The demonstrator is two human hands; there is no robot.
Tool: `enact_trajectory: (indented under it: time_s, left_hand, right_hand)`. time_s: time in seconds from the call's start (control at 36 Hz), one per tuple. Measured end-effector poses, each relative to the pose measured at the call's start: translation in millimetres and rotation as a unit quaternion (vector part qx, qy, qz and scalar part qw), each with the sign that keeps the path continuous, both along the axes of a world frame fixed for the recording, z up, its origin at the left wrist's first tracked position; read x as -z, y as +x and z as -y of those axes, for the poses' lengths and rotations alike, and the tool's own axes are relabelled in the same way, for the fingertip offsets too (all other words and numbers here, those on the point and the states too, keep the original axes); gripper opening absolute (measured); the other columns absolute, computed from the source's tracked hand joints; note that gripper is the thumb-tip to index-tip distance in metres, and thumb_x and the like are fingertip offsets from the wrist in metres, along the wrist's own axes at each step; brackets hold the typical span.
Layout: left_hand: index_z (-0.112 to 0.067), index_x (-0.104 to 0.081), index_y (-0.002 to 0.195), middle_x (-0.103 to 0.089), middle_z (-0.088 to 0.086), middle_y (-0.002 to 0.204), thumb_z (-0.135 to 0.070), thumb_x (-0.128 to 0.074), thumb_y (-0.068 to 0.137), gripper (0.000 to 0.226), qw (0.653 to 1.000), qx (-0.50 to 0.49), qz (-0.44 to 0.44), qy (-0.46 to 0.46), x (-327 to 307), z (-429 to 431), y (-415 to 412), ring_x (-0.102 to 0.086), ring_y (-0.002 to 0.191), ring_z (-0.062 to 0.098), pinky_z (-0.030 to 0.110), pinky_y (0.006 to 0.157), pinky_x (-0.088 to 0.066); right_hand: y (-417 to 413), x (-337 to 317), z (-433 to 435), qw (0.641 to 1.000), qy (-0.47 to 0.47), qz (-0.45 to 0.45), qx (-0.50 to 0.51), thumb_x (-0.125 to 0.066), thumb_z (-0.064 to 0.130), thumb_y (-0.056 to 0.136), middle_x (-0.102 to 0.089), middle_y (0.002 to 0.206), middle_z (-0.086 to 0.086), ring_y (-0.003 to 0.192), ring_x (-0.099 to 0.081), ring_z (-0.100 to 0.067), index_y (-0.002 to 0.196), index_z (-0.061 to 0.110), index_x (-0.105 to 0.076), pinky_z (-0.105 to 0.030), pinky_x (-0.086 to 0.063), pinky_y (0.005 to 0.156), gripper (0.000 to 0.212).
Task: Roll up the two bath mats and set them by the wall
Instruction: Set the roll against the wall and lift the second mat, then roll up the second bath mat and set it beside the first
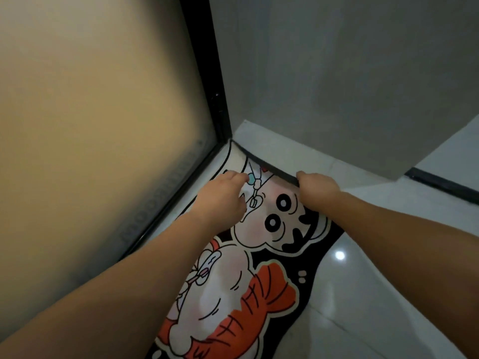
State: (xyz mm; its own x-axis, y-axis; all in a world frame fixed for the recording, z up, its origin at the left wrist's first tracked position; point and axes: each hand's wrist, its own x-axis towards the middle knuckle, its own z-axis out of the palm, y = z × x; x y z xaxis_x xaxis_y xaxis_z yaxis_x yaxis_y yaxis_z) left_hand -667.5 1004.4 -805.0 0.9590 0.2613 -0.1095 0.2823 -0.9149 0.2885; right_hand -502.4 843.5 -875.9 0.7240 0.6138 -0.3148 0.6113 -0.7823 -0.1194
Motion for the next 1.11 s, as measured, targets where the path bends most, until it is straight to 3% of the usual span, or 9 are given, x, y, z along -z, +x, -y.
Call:
enact_trajectory:
  time_s: [0.28, 0.39, 0.47, 0.53, 0.58, 0.72, 0.92, 1.0, 1.11]
  left_hand:
    - [-0.022, -0.038, 0.136, -0.051, 0.0, 0.134, -0.048, -0.068, 0.075, 0.072, 0.993, 0.087, 0.052, 0.059, -38.9, -7.3, 8.1, -0.046, 0.123, 0.021, 0.037, 0.106, -0.035]
    - [-0.028, -0.052, 0.118, -0.065, -0.001, 0.105, -0.035, -0.058, 0.084, 0.035, 0.996, 0.079, 0.041, -0.012, -64.2, -11.7, 2.6, -0.061, 0.099, 0.023, 0.033, 0.08, -0.047]
    - [-0.028, -0.053, 0.111, -0.065, 0.001, 0.093, -0.022, -0.052, 0.084, 0.027, 0.993, 0.095, 0.068, -0.012, -88.4, -18.2, -4.6, -0.061, 0.086, 0.023, 0.033, 0.072, -0.047]
    - [-0.027, -0.052, 0.111, -0.063, 0.0, 0.095, -0.017, -0.054, 0.082, 0.03, 0.993, 0.102, 0.055, -0.025, -105.9, -25.1, -10.1, -0.059, 0.087, 0.021, 0.034, 0.074, -0.047]
    - [-0.026, -0.055, 0.106, -0.062, -0.003, 0.09, -0.015, -0.056, 0.082, 0.026, 0.994, 0.094, 0.029, -0.036, -124.8, -32.9, -17.7, -0.058, 0.084, 0.019, 0.031, 0.072, -0.045]
    - [-0.03, -0.063, 0.101, -0.061, -0.007, 0.08, -0.025, -0.056, 0.089, 0.014, 0.995, 0.088, -0.038, -0.013, -156.2, -43.5, -39.7, -0.056, 0.076, 0.013, 0.028, 0.068, -0.04]
    - [-0.023, -0.058, 0.093, -0.054, -0.006, 0.07, -0.027, -0.053, 0.092, 0.007, 0.995, 0.088, -0.056, 0.004, -148.2, -48.2, -69.2, -0.051, 0.068, 0.014, 0.023, 0.056, -0.035]
    - [-0.021, -0.057, 0.103, -0.051, -0.007, 0.067, -0.029, -0.049, 0.094, 0.015, 0.994, 0.092, -0.033, 0.038, -148.6, -50.3, -74.8, -0.048, 0.061, 0.01, 0.028, 0.055, -0.034]
    - [-0.022, -0.052, 0.114, -0.056, 0.003, 0.074, -0.031, -0.044, 0.097, 0.021, 0.993, 0.079, 0.0, 0.082, -152.3, -49.8, -78.3, -0.052, 0.07, 0.024, 0.032, 0.063, -0.037]
  right_hand:
    - [-33.8, -142.0, 15.7, 0.988, 0.042, 0.066, -0.13, -0.048, 0.009, 0.078, -0.059, 0.087, -0.002, 0.078, -0.051, -0.023, 0.102, 0.022, -0.054, -0.032, -0.037, 0.061, 0.028]
    - [-42.3, -182.0, 27.3, 0.985, 0.048, 0.083, -0.147, -0.049, 0.011, 0.076, -0.064, 0.092, 0.002, 0.083, -0.056, -0.022, 0.106, 0.03, -0.056, -0.033, -0.043, 0.067, 0.036]
    - [-45.0, -202.9, 30.2, 0.975, 0.051, 0.104, -0.188, -0.052, 0.034, 0.082, -0.065, 0.087, 0.004, 0.081, -0.059, -0.022, 0.106, 0.032, -0.055, -0.034, -0.048, 0.069, 0.024]
    - [-46.7, -216.8, 27.7, 0.969, 0.049, 0.107, -0.217, -0.044, 0.063, 0.081, -0.063, 0.081, 0.007, 0.074, -0.059, -0.017, 0.103, 0.034, -0.053, -0.033, -0.048, 0.067, 0.038]
    - [-47.1, -227.9, 22.5, 0.966, 0.042, 0.103, -0.234, -0.034, 0.07, 0.081, -0.062, 0.079, 0.008, 0.071, -0.058, -0.015, 0.102, 0.034, -0.052, -0.034, -0.049, 0.067, 0.046]
    - [-55.0, -237.7, 7.9, 0.952, 0.014, 0.139, -0.274, -0.039, 0.05, 0.094, -0.058, 0.082, 0.005, 0.074, -0.053, -0.018, 0.104, 0.029, -0.052, -0.033, -0.044, 0.067, 0.027]
    - [-65.7, -228.9, 14.4, 0.959, 0.002, 0.08, -0.272, -0.033, 0.043, 0.097, -0.065, 0.098, -0.004, 0.082, -0.056, -0.021, 0.116, 0.035, -0.051, -0.039, -0.05, 0.078, 0.027]
    - [-67.9, -226.1, 14.1, 0.953, -0.002, 0.102, -0.285, -0.035, 0.039, 0.098, -0.065, 0.105, -0.008, 0.089, -0.059, -0.026, 0.13, 0.035, -0.044, -0.037, -0.049, 0.079, 0.033]
    - [-71.8, -235.0, 17.0, 0.938, -0.032, 0.172, -0.298, -0.039, 0.028, 0.096, -0.055, 0.132, -0.006, 0.108, -0.057, -0.029, 0.147, 0.037, -0.018, -0.034, -0.045, 0.086, 0.056]
